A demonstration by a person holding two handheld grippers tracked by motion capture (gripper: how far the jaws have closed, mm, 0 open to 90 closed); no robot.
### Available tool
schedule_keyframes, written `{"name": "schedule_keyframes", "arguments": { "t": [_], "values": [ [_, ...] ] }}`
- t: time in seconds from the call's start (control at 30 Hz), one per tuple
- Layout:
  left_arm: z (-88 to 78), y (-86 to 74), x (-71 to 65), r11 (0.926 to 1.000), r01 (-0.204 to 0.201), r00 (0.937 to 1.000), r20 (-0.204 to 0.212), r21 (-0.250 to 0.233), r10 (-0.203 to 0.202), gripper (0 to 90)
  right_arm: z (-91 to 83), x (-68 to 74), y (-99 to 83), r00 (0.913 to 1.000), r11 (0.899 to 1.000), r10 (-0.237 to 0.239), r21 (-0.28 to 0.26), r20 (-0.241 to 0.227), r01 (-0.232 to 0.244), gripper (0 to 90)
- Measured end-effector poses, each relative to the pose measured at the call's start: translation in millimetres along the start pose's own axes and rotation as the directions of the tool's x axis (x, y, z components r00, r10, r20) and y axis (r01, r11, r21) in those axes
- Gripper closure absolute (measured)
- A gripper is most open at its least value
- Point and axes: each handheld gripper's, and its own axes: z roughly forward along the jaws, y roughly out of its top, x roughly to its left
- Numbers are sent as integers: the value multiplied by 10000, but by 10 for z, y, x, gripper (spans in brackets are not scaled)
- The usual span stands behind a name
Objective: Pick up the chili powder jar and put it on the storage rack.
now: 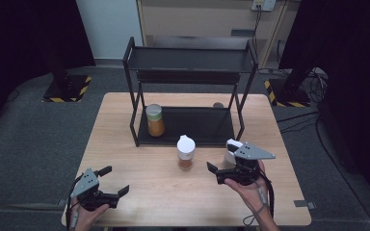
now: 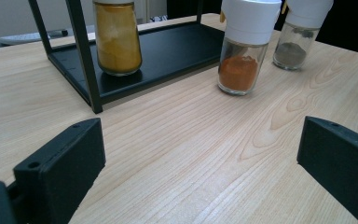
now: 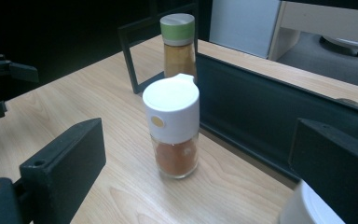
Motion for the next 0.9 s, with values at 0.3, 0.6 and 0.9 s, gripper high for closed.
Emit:
{"name": "schedule_keyframes", "arguments": {
  "t": [0.3, 0.6, 0.9],
  "values": [
    [6, 2, 3, 10000, -21, 10000, 54, 18, 21, 0, 248, 32, 125, 9996, 9998, -16, 176, -264, 21, 43],
    [6, -1, 9, 10000, -13, 10000, 91, 9, 13, 0, 584, 64, 200, 9990, 9989, 43, 458, -445, -23, 43],
    [11, 1, 8, 10000, -36, 9999, 114, 24, 36, 0, 839, 125, 253, 9994, 9969, -163, 765, -301, 186, 42]
  ]
}}
